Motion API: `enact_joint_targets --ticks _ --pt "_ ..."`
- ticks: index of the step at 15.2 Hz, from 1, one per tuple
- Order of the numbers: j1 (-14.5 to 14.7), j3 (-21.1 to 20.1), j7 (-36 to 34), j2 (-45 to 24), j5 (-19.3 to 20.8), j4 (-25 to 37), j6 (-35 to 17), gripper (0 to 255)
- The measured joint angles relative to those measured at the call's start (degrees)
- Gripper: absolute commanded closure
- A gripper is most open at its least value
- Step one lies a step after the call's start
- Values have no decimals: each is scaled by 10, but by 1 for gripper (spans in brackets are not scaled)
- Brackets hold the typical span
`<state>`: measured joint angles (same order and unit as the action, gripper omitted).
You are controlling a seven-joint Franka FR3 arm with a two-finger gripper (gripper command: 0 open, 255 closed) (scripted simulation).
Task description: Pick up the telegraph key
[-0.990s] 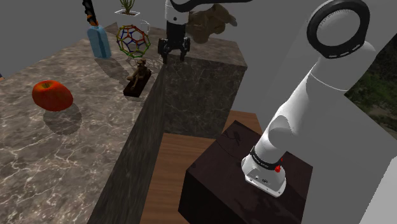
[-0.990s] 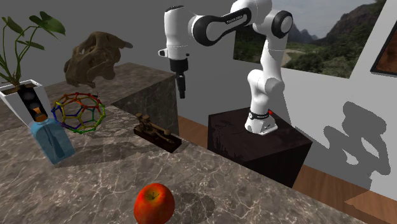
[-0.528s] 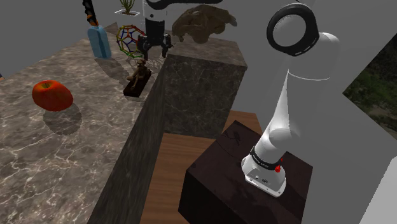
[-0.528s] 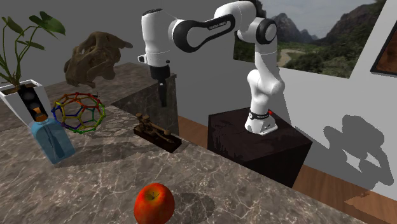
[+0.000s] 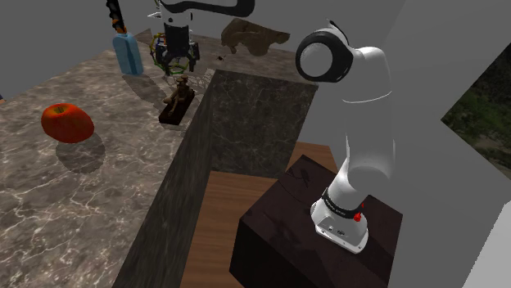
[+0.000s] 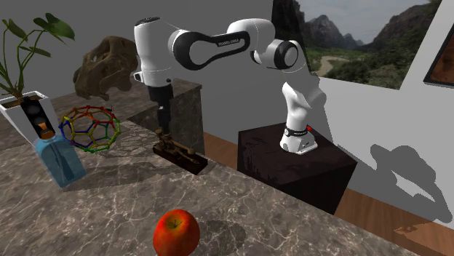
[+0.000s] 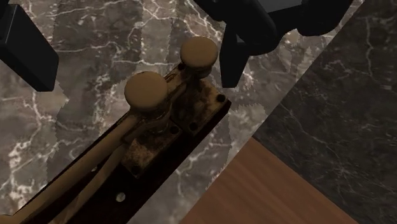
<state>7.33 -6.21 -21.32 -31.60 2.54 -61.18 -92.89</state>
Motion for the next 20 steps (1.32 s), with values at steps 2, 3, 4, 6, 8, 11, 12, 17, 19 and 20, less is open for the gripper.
enact_joint_targets --ticks 2,3,4,6,8,11,12,17,19,20 --pt "0 0 0 -2 0 -13 -15 0" --pt "0 0 -1 -2 0 -20 -22 0" --pt "0 0 -1 1 0 -32 -31 0" --pt "-1 0 -1 0 0 -45 -45 0" --pt "-1 0 -1 2 0 -51 -50 255" --pt "-2 0 -1 3 0 -53 -51 255" --pt "-2 0 -1 3 0 -53 -51 255" --pt "-2 0 -1 3 0 -54 -52 255" --pt "-2 0 0 2 0 -44 -43 255" --pt "-1 0 -1 0 0 -33 -33 255"
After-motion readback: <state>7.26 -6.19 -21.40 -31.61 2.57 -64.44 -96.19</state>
